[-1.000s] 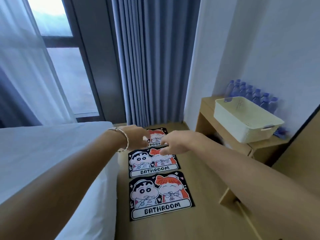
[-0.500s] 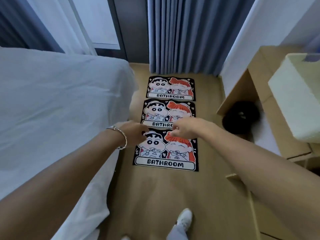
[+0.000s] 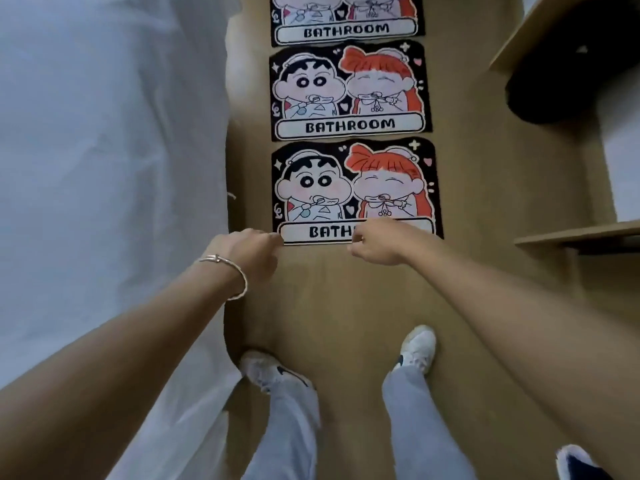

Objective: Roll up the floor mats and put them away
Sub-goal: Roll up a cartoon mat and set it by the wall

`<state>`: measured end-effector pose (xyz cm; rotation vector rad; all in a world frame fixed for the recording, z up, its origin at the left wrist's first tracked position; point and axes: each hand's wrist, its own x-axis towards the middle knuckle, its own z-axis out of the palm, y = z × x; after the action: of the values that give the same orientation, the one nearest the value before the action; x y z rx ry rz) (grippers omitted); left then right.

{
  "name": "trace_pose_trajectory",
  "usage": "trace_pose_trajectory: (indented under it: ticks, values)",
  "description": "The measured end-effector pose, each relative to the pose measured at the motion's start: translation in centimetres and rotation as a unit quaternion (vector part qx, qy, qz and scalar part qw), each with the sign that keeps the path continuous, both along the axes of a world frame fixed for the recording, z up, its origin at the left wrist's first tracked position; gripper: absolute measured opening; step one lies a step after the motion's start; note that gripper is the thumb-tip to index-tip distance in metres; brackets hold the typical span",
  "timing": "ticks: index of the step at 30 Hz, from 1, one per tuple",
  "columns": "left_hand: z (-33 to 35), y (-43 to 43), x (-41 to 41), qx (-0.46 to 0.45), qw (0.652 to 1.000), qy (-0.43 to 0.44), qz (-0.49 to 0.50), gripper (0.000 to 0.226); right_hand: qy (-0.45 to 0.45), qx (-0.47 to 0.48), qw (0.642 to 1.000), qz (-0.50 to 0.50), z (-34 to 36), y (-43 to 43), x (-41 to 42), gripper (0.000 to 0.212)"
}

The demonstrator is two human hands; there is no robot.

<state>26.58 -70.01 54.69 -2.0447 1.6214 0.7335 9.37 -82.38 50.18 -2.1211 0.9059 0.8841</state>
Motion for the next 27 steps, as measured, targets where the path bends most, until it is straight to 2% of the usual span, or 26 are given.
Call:
trace_pose_trajectory:
  ticks: [5,9,16,23,27]
  values:
    - [-12.6,1.1,2.6,0.005,1.0,-0.008,-0.028,0.019,-0.012,0.036,0.997,-0.074,-13.5,3.7,1.3,0.036]
    - [-21.5,1.7,3.9,-0.005,1.0,-0.008,-0.024,0.024,0.001,0.055,0.995,-0.079,-21.2,4.6,2.4,0.038]
    - [-36.0,2.5,5.1,-0.007,0.998,-0.063,-0.019,0.035,0.013,0.051,0.997,-0.063,-34.4,5.5,2.2,0.036]
    - [-47.3,4.4,4.7,-0.011,0.996,-0.082,0.027,0.032,0.022,0.071,0.995,-0.065,-45.0,7.6,0.7,0.037]
    - [-51.8,2.8,5.8,-0.055,0.993,-0.095,0.036,0.041,-0.02,0.049,0.997,-0.053,-49.3,6.7,1.6,0.036]
